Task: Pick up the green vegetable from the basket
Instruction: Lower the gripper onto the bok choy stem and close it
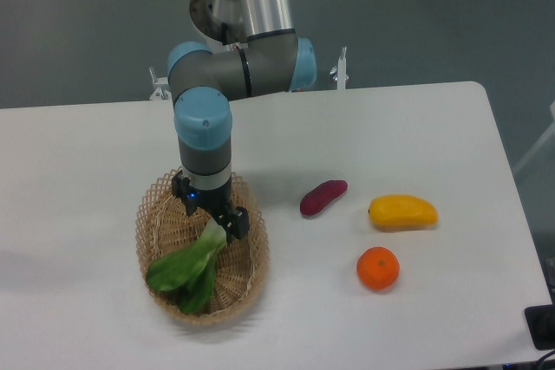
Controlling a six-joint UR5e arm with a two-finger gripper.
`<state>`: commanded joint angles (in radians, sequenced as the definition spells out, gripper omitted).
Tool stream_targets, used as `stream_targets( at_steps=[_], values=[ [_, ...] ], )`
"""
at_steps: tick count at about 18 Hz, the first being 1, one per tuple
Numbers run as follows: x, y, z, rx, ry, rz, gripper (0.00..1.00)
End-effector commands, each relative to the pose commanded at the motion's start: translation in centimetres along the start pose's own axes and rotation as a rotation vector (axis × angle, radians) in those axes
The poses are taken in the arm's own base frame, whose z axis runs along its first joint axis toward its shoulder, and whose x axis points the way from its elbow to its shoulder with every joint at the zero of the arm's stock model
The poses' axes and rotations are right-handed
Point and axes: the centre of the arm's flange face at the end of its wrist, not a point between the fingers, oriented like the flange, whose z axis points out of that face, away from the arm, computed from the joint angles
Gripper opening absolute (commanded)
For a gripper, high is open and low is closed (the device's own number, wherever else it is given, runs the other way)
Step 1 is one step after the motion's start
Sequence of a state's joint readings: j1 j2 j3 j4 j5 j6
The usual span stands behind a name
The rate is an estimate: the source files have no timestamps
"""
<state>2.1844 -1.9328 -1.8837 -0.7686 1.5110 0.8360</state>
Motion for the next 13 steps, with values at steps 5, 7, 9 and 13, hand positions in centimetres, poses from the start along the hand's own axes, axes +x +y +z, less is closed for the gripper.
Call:
stream_targets(
  at_steps=[5,7,9,13],
  values=[
    [0.1,-0.2,1.3,-0.016,0.012,0.01,1.0],
    [0.2,-0.1,1.6,-0.021,0.017,0.012,1.0],
    [0.2,-0.1,1.7,-0.022,0.018,0.012,1.0],
    [0.1,-0.1,1.9,-0.026,0.018,0.012,0.86]
  ],
)
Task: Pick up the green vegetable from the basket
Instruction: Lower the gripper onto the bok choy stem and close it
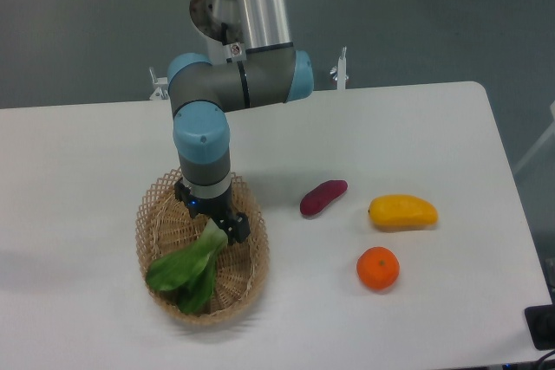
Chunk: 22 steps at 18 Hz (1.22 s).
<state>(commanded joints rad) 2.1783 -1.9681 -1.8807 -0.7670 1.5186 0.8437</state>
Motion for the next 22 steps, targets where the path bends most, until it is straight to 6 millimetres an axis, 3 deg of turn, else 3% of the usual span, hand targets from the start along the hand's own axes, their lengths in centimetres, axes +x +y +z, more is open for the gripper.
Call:
stream_targets(
  at_steps=[4,11,18,22],
  values=[
    [-0.2,0.1,0.1,-0.012,-0.012,-0.001,0.73],
    [-0.5,-0.2,-0.6,0.002,-0.027,-0.004,0.33],
    [-0.7,-0.5,-1.4,0.014,-0.041,0.002,0.28],
    [-1.8,-1.5,-4.1,0.057,-0.079,0.003,0.28]
  ],
)
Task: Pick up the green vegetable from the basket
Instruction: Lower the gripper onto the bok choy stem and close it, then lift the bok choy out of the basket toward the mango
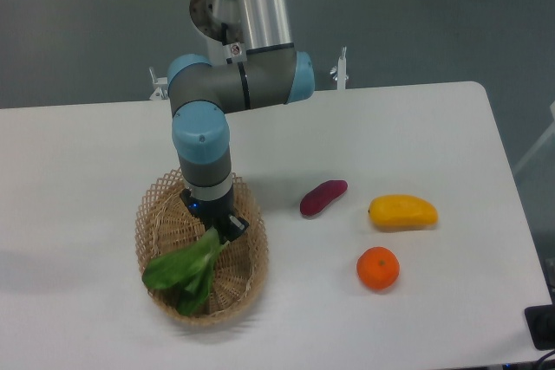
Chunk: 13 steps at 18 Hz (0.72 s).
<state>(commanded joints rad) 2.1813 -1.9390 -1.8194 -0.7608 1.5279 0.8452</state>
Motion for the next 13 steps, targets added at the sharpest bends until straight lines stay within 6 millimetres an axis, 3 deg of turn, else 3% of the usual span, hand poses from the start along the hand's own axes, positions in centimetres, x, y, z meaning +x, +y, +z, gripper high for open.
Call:
stream_targets(
  at_steps=[2,4,7,13],
  values=[
    [-1.1,-0.4,-1.9,0.027,-0.028,-0.007,0.28],
    [-2.8,0.4,-2.9,0.036,-0.048,-0.033,0.28],
    [-6.1,0.8,-6.7,0.074,-0.099,-0.073,0.28],
    [-12.5,3.2,-10.8,0.154,-0.15,-0.148,0.28]
  ],
)
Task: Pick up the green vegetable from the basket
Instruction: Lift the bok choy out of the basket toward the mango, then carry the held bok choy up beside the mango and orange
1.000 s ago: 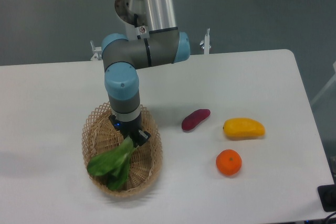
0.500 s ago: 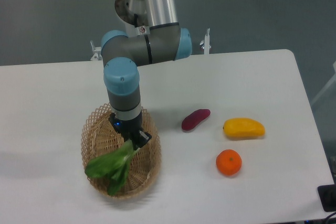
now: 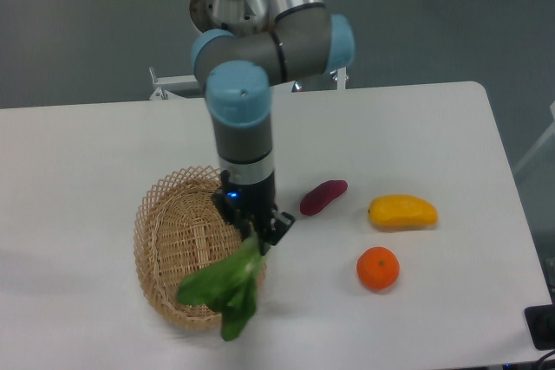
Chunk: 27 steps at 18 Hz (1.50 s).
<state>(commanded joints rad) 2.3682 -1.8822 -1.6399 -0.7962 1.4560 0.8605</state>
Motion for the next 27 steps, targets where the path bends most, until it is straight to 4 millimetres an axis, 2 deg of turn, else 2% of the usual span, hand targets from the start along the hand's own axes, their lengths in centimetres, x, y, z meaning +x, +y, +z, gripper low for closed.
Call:
stream_targets(
  at_steps=[4,8,14,21,27],
  values=[
    [-4.1,2.5,-1.6,0.043,0.003,0.006,0.28],
    [-7.4,6.3,-2.0,-0.001,0.018,0.073,0.28],
    [-11.1,10.9,-2.6,-0.015,0.022,0.132,0.28],
    [-13.9,14.5,-2.8,-0.027,0.01,0.196,0.28],
    [-14.4,15.4,-2.2,-0.033,0.016,0.218,0.28]
  ],
)
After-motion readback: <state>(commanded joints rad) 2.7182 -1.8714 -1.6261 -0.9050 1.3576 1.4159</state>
